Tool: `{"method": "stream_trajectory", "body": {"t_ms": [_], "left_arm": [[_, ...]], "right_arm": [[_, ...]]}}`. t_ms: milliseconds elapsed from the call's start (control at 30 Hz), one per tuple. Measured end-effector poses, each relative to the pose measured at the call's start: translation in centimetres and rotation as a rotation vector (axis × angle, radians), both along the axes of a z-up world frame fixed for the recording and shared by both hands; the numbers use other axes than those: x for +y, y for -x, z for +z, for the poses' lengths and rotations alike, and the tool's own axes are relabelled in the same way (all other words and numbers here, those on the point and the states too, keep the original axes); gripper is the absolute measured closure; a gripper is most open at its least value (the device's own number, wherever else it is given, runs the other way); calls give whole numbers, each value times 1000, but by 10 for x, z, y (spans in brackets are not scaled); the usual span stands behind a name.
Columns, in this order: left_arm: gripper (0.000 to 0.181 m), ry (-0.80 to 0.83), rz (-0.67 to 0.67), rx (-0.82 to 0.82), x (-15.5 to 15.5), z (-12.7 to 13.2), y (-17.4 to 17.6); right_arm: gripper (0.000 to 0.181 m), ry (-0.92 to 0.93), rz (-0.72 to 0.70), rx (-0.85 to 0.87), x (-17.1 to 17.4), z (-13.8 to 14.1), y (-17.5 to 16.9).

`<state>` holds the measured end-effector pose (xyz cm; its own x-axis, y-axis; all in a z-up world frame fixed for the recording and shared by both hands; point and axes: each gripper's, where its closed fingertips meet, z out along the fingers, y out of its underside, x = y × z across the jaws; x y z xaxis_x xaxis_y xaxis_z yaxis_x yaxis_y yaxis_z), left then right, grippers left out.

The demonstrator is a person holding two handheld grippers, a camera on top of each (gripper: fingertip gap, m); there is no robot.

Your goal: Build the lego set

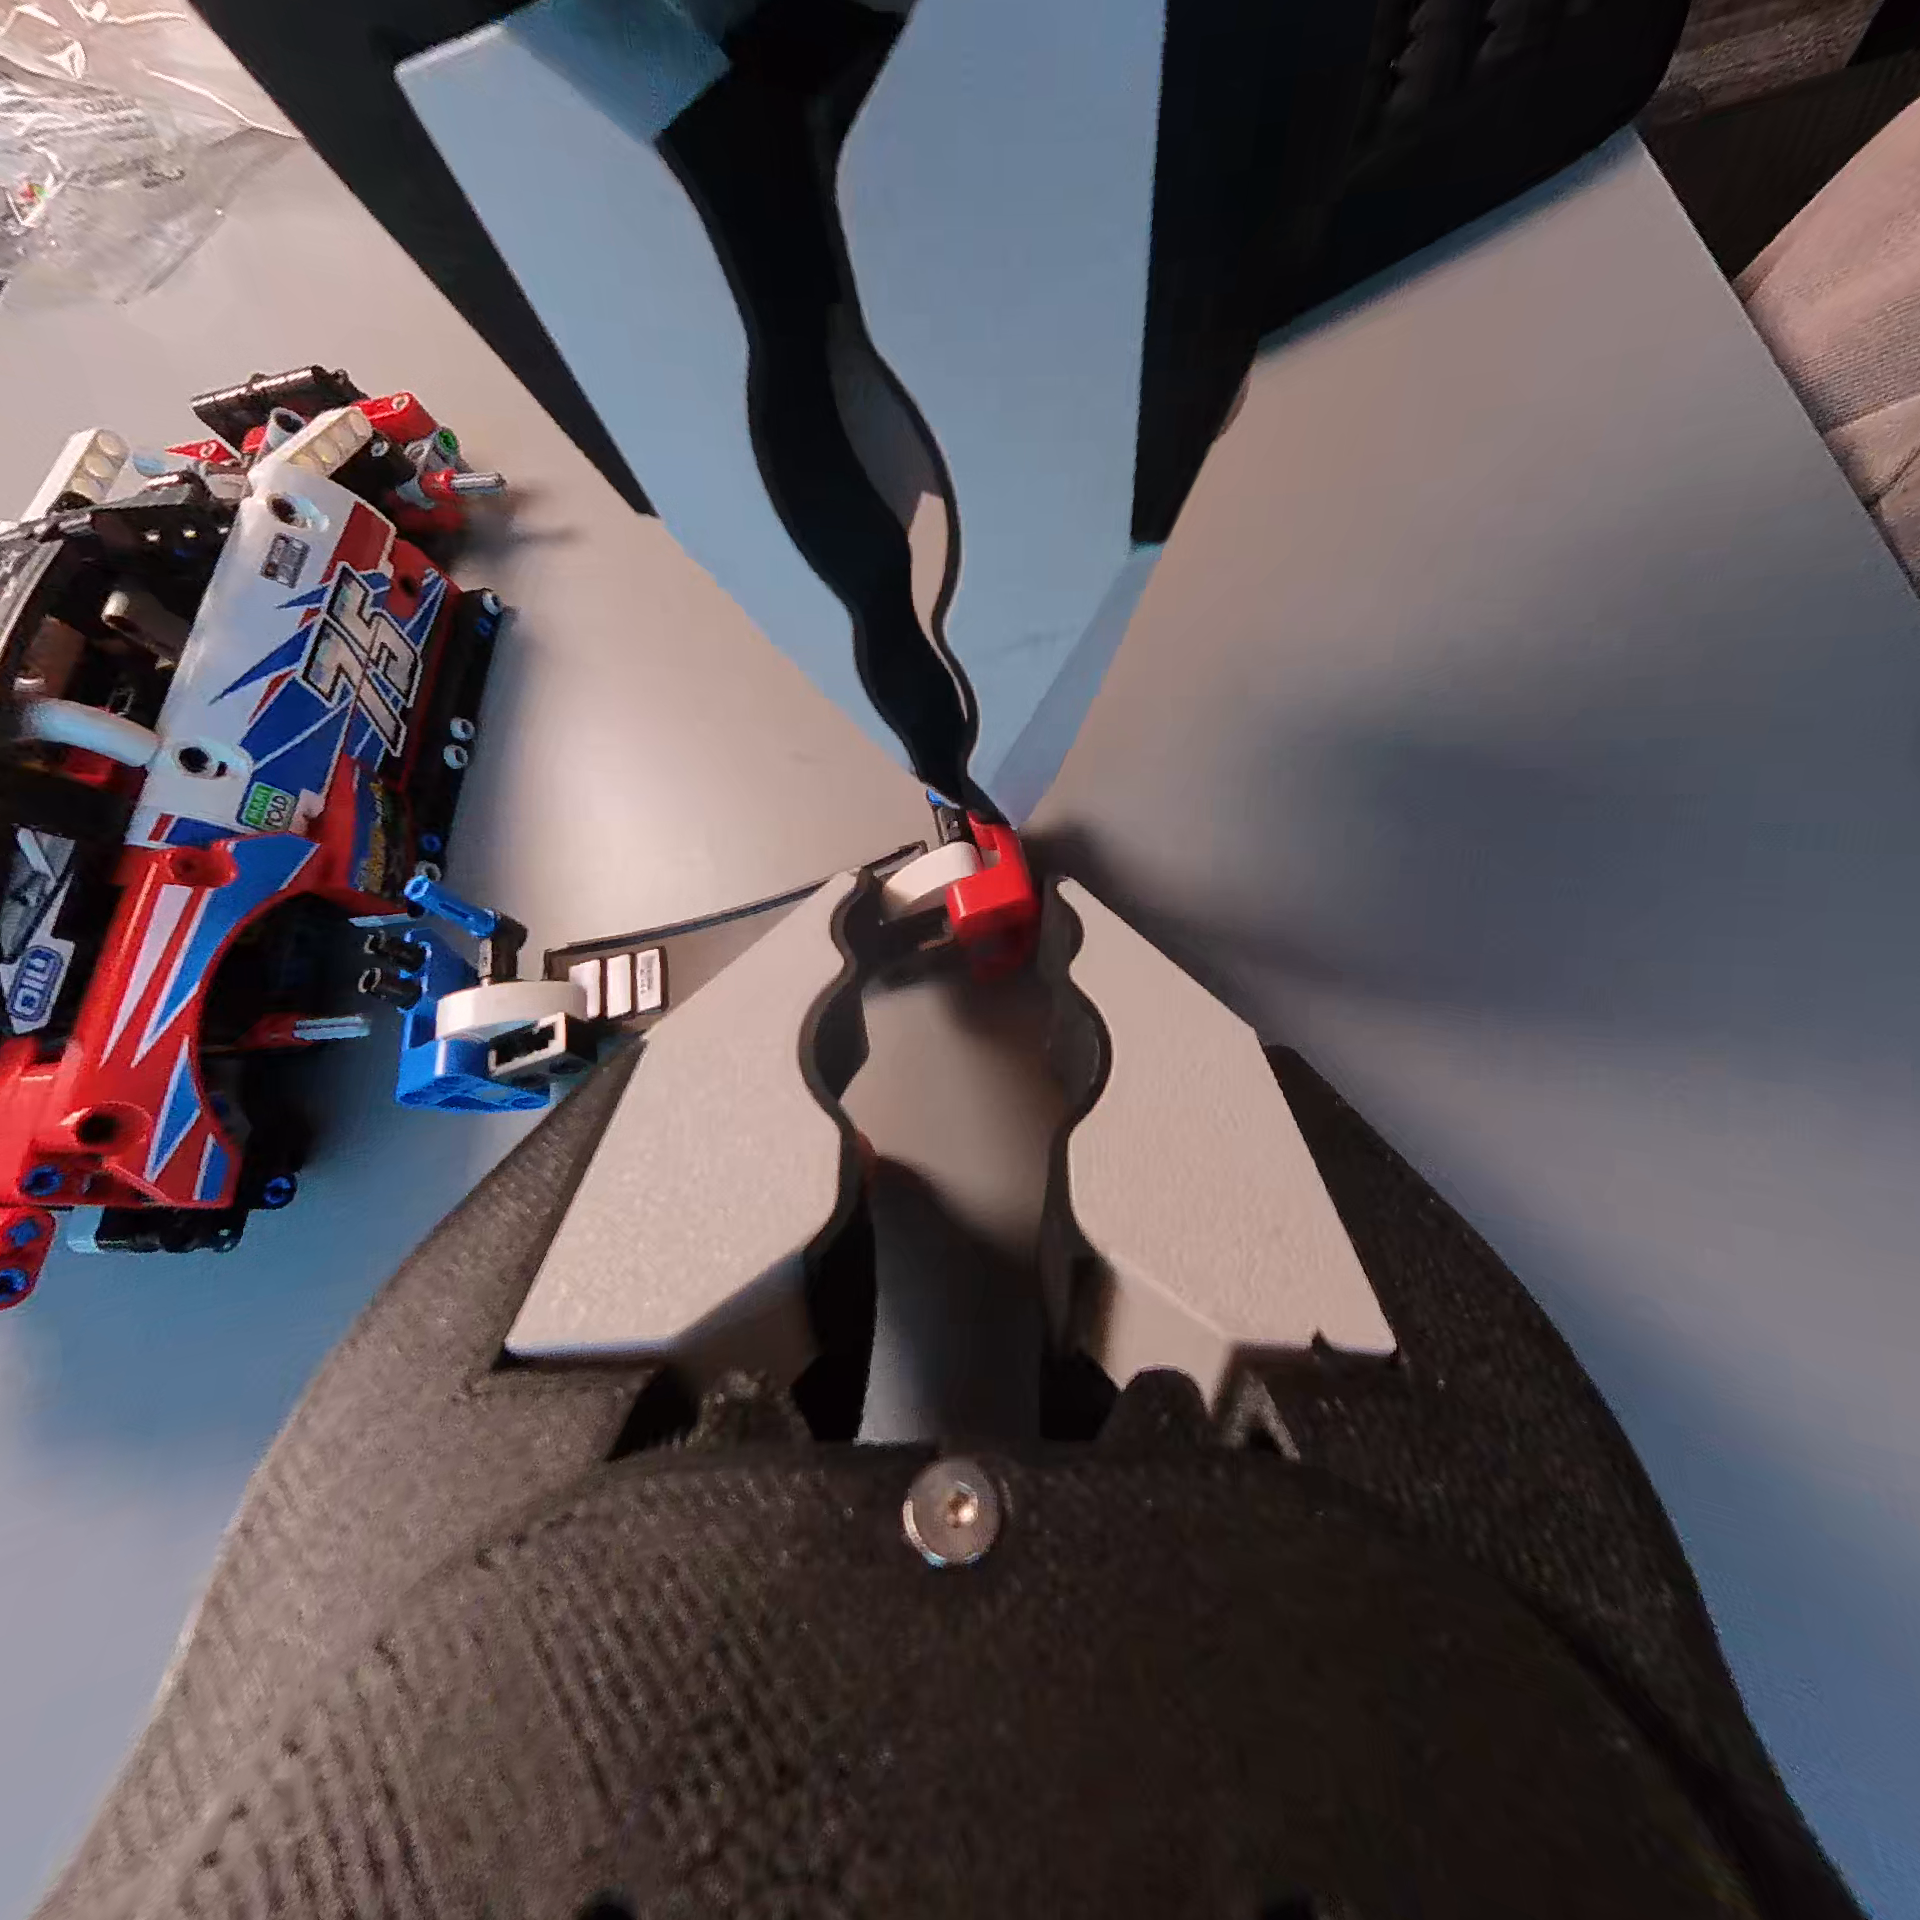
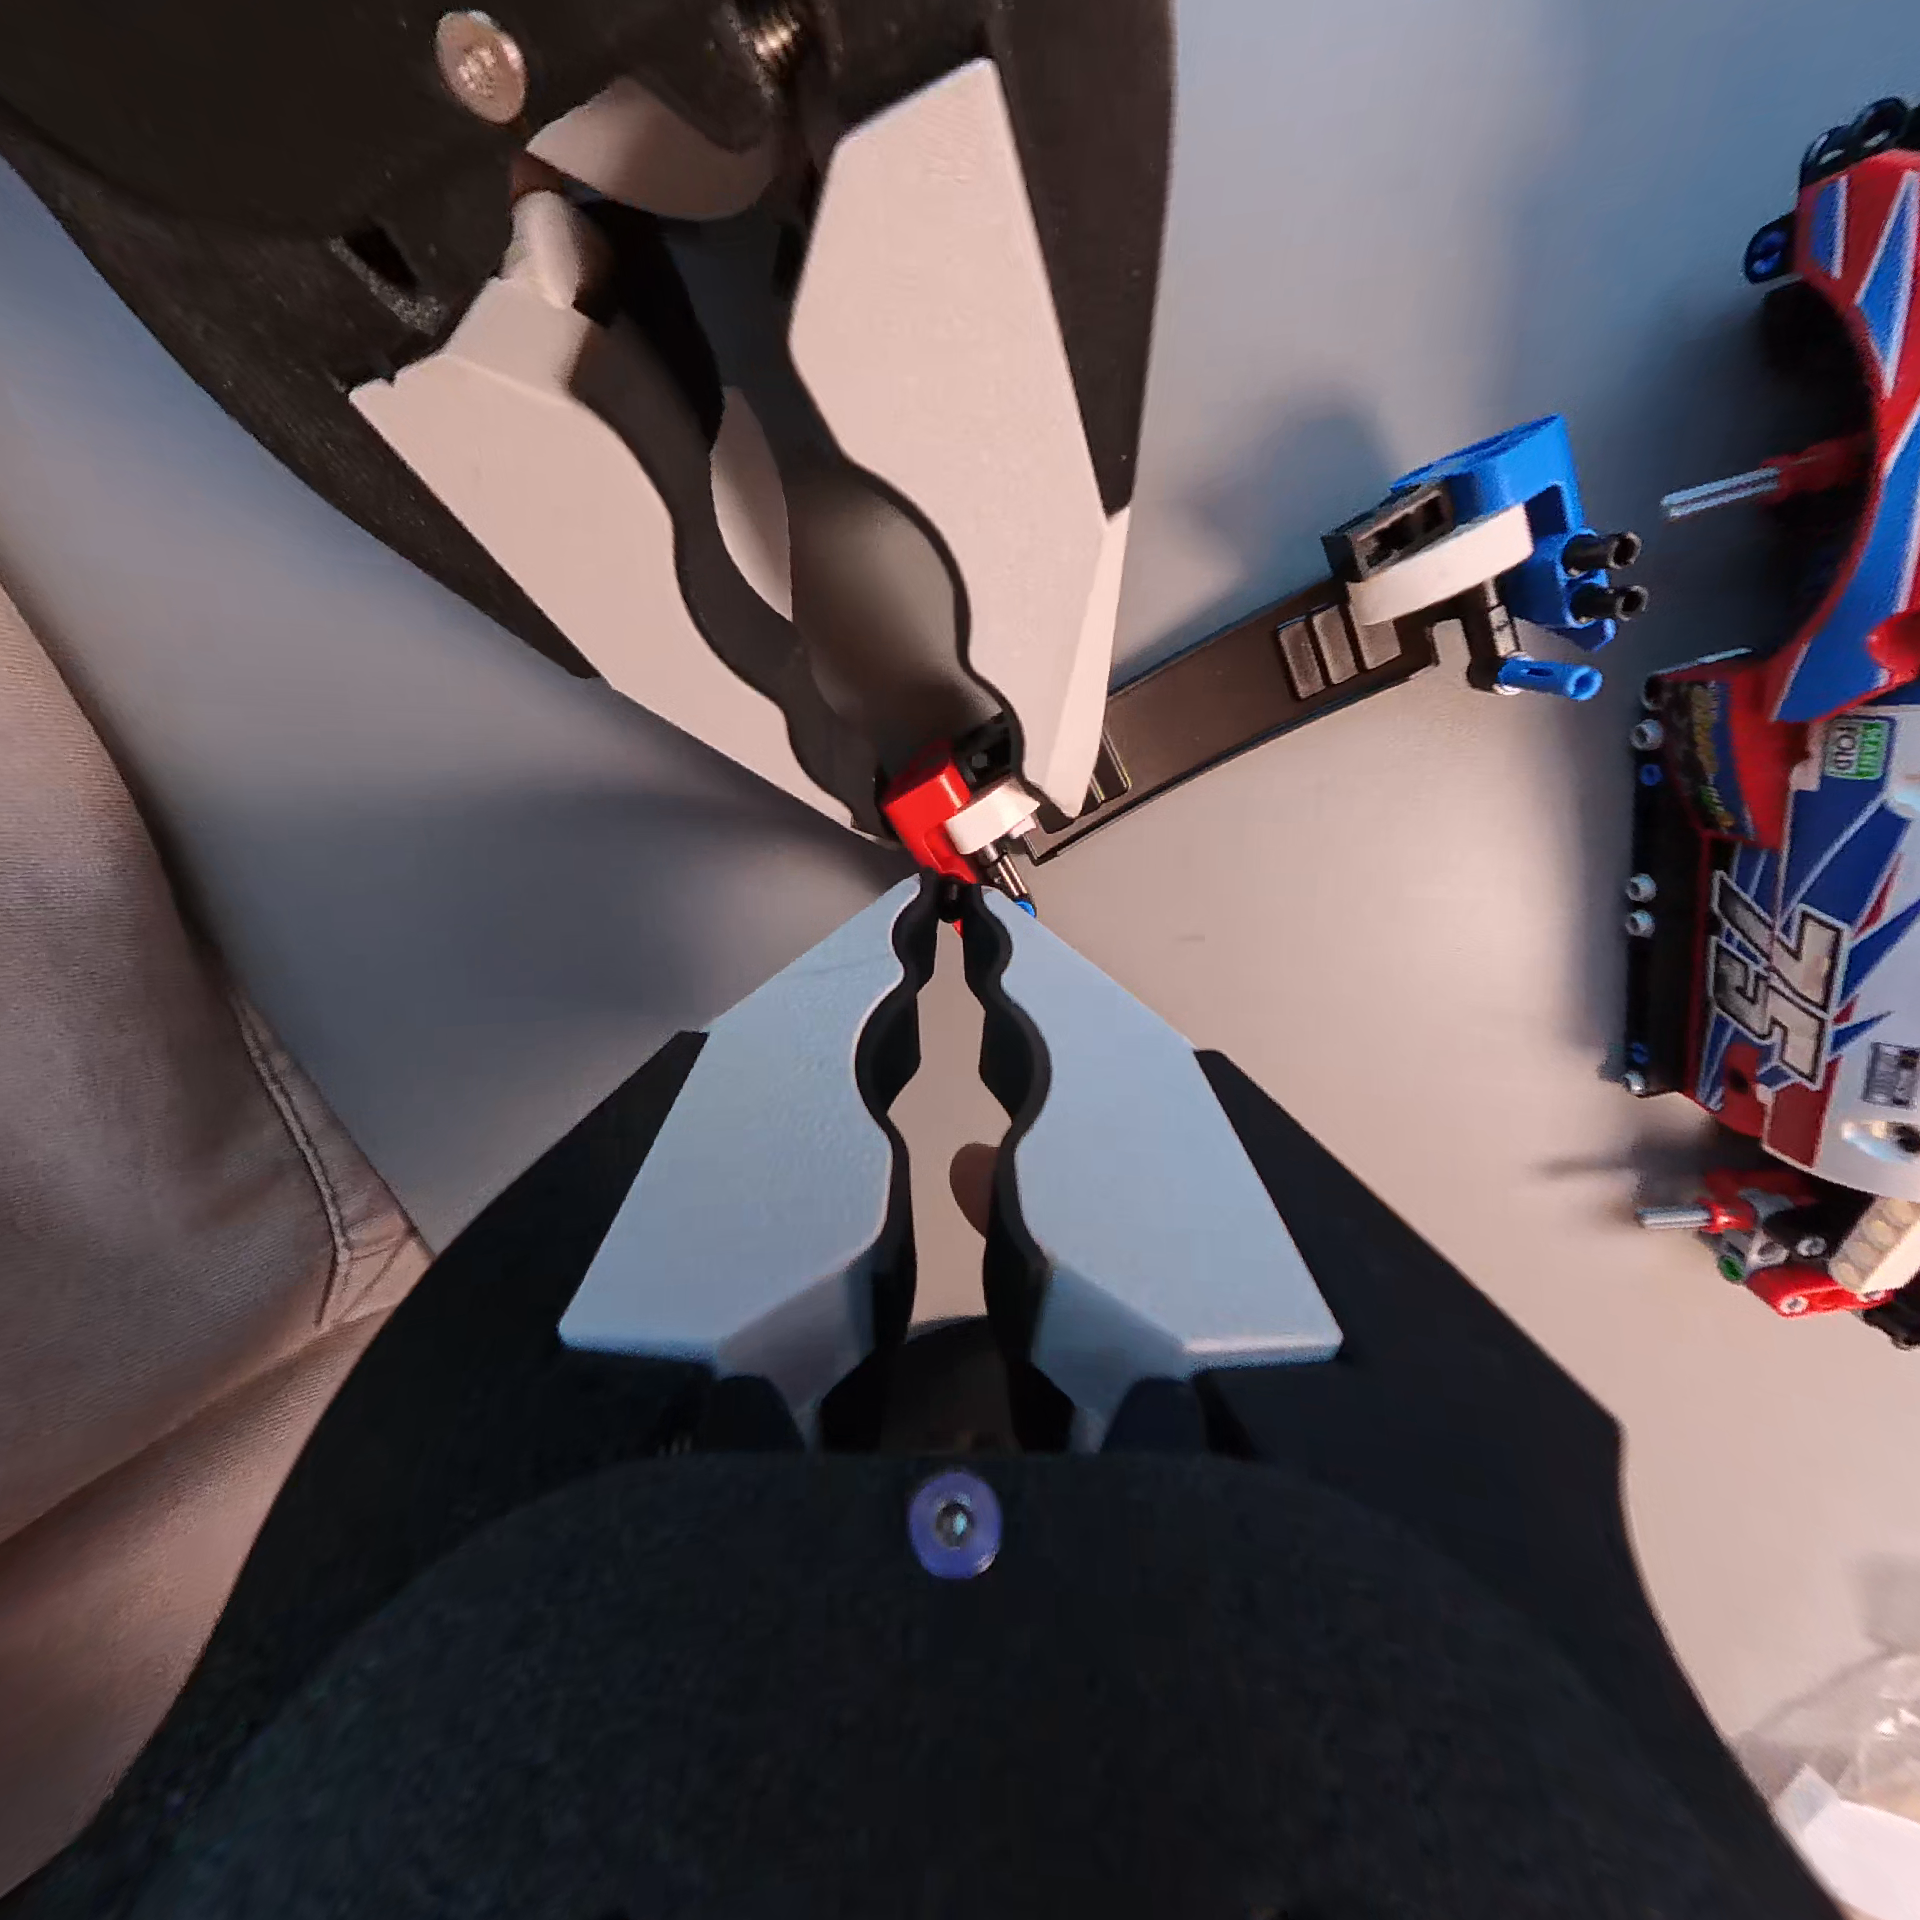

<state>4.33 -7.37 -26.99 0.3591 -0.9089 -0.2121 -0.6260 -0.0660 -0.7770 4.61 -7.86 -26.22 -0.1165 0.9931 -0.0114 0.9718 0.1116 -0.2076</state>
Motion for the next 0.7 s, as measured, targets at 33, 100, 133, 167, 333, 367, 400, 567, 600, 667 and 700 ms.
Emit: {"method": "stream_trajectory", "body": {"t_ms": [33, 100, 133, 167, 333, 367, 400, 567, 600, 667, 700], "left_arm": [[152, 1, -2, 0, 0, 0, 0], [152, 3, -1, -1, 0, 0, 1], [152, 9, 0, -3, 0, 0, 1], [152, 9, 1, -3, 0, 0, 1], [152, 7, 2, 0, 0, 0, 2], [152, 8, 2, 0, 0, -1, 2], [152, 8, 2, 0, 0, -1, 2], [152, 5, 3, 0, 0, 0, 2], [152, 7, 3, -2, 0, 0, 2], [152, 9, 2, -2, 0, 0, 2], [152, 9, 2, -3, 0, 0, 1]], "right_arm": [[180, -31, 37, 12, 0, 0, 0], [179, -90, 95, 66, 1, 1, 2], [179, -108, 106, 95, 1, 1, 2], [179, -121, 110, 117, 1, 1, 2], [170, -120, 110, 216, -1, 13, 1], [175, -119, 99, 232, 0, 16, 1], [178, -118, 97, 252, -1, 17, 3], [181, -124, 97, 259, 0, 13, 7], [181, -120, 88, 240, 1, 11, 5], [181, -99, 63, 235, 0, 10, 5], [181, -97, 65, 233, 0, 10, 5]]}}
